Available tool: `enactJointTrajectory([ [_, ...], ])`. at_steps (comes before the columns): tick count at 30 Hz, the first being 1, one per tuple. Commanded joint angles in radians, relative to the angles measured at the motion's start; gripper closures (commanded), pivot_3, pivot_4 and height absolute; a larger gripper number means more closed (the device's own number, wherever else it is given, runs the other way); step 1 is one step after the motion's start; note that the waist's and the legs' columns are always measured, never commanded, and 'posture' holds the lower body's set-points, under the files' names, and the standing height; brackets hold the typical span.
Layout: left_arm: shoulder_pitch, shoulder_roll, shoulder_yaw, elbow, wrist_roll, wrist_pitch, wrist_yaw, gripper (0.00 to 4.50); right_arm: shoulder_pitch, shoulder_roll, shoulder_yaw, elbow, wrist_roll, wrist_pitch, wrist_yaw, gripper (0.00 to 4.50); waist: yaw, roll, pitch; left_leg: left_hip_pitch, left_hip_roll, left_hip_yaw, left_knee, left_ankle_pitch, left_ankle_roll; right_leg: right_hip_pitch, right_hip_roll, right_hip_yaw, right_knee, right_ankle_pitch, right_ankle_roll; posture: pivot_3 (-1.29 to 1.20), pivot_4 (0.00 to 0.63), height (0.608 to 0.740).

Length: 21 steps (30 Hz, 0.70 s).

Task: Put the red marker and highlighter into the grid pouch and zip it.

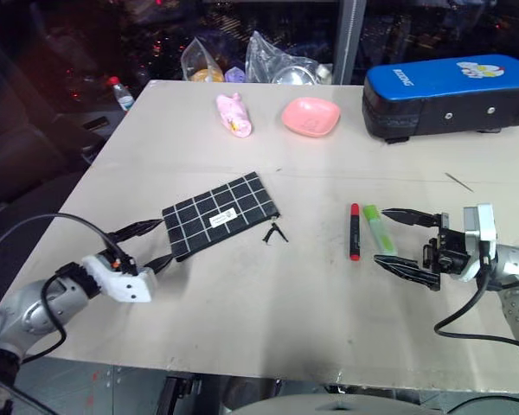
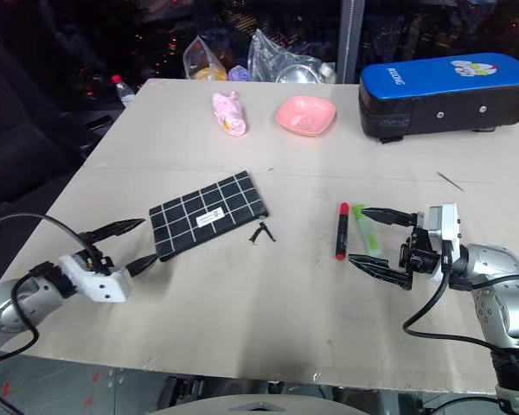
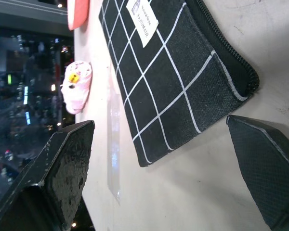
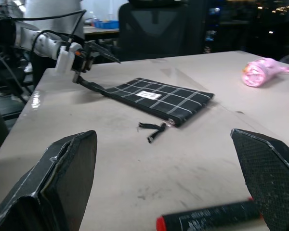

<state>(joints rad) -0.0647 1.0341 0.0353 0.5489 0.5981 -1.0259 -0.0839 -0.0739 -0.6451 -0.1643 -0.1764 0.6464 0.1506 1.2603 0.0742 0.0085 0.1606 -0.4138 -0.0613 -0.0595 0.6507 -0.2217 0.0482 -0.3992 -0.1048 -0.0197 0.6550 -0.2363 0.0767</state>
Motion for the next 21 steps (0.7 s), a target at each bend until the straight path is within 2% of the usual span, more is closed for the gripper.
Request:
enactJointTrajectory([
  [1,-0.080,-0.046,-0.077,0.031,0.034,0.005,0.001,0.02,0.002,-0.011,-0.019,-0.043,0.016,0.004,-0.007,0.00,0.012,0.001,-0.001,0.000,0.000,0.000,0.001,0.000,0.000,0.001,-0.001,-0.001,0.000,0.000,0.000,0.00,0.150,0.726],
  [7,-0.212,-0.109,-0.145,0.083,0.007,-0.054,-0.019,0.02,0.022,-0.013,-0.032,-0.064,0.016,0.003,-0.026,0.00,0.036,0.004,-0.003,-0.001,0.000,0.000,0.002,0.001,0.001,0.004,-0.005,-0.008,0.002,-0.002,0.004,0.00,0.150,0.726],
  [16,-0.299,-0.119,-0.201,0.131,-0.031,-0.096,-0.058,0.02,0.050,-0.012,-0.048,-0.086,0.014,-0.008,-0.054,0.00,-0.037,-0.005,-0.002,-0.002,0.001,0.000,-0.002,0.006,0.003,0.002,-0.001,-0.007,0.001,0.000,0.001,0.00,0.150,0.726],
  [21,-0.342,-0.171,-0.229,0.120,-0.026,-0.084,-0.057,0.02,0.048,-0.005,-0.041,-0.085,0.008,-0.018,-0.065,0.00,-0.046,-0.005,-0.002,-0.002,0.002,0.000,-0.001,0.006,0.003,0.002,-0.001,-0.007,0.002,-0.001,0.002,0.00,0.150,0.726],
])
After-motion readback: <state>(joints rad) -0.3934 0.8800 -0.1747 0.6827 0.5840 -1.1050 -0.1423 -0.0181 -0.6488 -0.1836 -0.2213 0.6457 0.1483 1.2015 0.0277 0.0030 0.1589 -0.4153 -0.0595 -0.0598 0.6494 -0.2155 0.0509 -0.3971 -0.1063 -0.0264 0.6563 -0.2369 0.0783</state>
